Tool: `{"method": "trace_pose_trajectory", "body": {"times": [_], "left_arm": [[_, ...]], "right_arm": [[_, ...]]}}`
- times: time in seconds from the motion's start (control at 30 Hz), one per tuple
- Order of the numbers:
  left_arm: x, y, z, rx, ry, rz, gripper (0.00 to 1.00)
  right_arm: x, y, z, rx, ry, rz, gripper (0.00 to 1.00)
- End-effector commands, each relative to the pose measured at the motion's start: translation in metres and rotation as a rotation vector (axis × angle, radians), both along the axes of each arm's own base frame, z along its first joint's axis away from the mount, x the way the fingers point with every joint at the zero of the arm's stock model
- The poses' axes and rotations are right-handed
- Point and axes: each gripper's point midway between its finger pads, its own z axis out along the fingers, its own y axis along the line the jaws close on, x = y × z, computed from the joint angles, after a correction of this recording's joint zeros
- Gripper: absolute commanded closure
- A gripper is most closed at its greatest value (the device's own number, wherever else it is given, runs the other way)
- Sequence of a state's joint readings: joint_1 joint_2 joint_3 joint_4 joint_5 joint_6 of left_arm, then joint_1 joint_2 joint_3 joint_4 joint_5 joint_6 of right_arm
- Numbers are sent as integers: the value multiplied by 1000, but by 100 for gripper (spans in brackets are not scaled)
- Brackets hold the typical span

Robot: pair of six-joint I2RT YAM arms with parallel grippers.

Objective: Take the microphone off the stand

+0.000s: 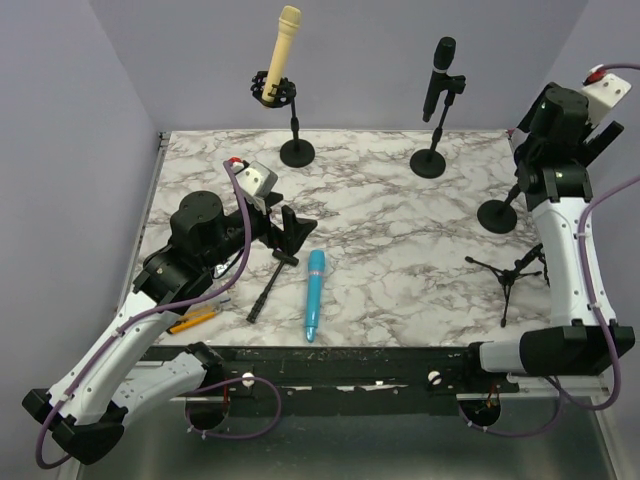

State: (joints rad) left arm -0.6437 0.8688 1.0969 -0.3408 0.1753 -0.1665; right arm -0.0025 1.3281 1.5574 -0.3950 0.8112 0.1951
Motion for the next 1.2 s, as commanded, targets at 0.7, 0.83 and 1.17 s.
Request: {"method": "trace_pose_trajectory", "body": {"times": [0.7, 0.83, 1.17], "left_arm": [[-9, -8, -1, 6, -6, -43, 1], [-8, -8, -1, 11, -6, -41, 1], [-3, -11, -10, 33, 9, -33, 1]], "right_arm": [[84, -77, -44, 22, 140, -74, 7], [88, -76, -48, 25, 124, -64, 21], [90, -68, -74, 38, 149, -13, 50]]}}
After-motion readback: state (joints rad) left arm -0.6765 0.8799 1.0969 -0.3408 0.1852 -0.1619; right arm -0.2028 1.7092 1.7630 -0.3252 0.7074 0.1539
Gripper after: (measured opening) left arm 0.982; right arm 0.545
